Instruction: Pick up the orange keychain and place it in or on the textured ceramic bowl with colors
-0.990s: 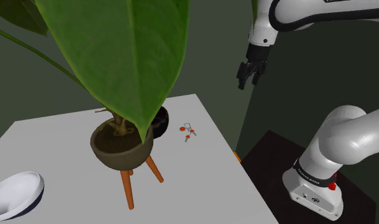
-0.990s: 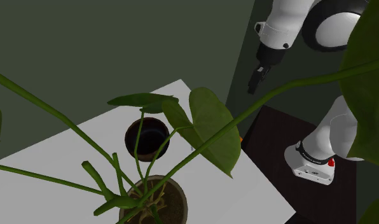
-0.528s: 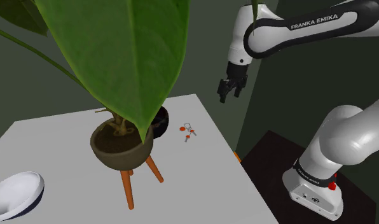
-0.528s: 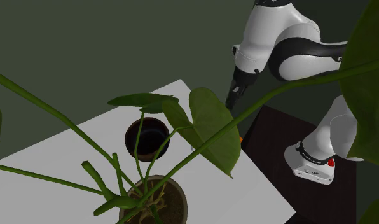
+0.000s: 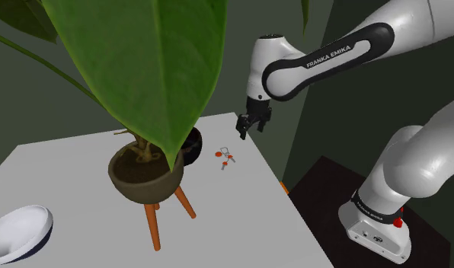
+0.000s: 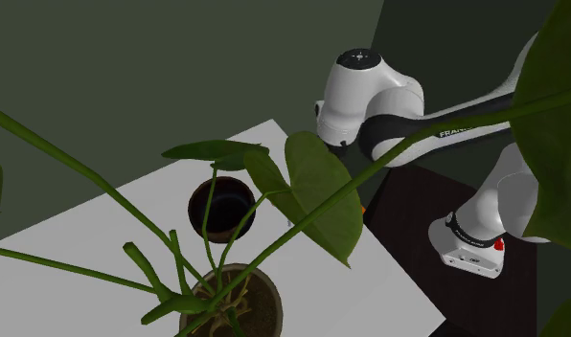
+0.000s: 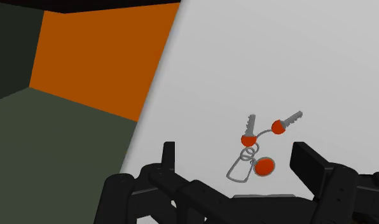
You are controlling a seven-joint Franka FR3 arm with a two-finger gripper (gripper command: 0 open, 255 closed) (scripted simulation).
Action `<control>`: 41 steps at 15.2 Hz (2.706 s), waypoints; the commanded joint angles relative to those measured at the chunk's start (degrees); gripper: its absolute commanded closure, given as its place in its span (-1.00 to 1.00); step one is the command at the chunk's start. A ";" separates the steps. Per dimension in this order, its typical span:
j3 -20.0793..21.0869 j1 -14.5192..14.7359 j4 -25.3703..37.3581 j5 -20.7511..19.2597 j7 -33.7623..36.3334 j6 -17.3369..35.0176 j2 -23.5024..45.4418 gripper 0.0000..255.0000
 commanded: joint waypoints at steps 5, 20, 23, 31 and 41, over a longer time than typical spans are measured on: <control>3.59 0.25 4.72 -4.96 6.98 9.59 13.33 -1.00; 3.85 1.12 6.97 -10.94 12.49 18.10 24.20 -1.00; 3.85 1.12 6.97 -10.93 12.48 18.09 24.19 -1.00; 3.91 1.21 6.96 -10.94 12.63 18.06 24.16 1.00; 4.23 0.90 8.45 -8.55 10.81 12.11 19.48 1.00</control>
